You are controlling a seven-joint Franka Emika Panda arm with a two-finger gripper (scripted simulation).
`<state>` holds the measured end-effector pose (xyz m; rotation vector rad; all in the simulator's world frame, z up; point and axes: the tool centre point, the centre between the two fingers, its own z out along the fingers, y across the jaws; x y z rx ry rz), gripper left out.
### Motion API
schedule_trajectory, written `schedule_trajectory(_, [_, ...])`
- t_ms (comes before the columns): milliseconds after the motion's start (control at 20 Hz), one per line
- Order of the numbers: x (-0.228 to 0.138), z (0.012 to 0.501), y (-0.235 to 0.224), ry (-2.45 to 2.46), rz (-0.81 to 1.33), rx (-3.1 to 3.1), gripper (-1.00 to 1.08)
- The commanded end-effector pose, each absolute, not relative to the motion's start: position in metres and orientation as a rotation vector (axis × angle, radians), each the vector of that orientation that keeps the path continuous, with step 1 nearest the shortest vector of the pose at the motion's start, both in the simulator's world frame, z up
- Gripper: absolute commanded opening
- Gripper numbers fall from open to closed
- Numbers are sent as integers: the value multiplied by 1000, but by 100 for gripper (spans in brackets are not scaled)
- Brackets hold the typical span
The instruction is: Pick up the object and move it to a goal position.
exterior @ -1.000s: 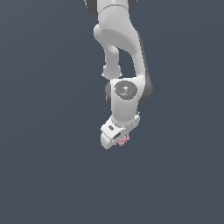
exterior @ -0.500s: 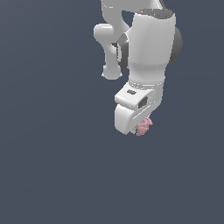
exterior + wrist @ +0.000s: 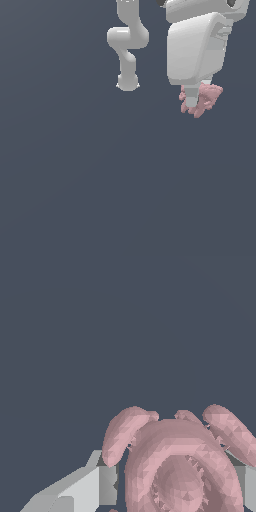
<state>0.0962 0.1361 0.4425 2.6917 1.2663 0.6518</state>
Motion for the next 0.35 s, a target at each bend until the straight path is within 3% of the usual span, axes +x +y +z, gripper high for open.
schedule_trajectory(0, [93,467,142,1278,688,2672,-100])
schedule_trajectory(300, [91,488,147,1286,720,2654,-100])
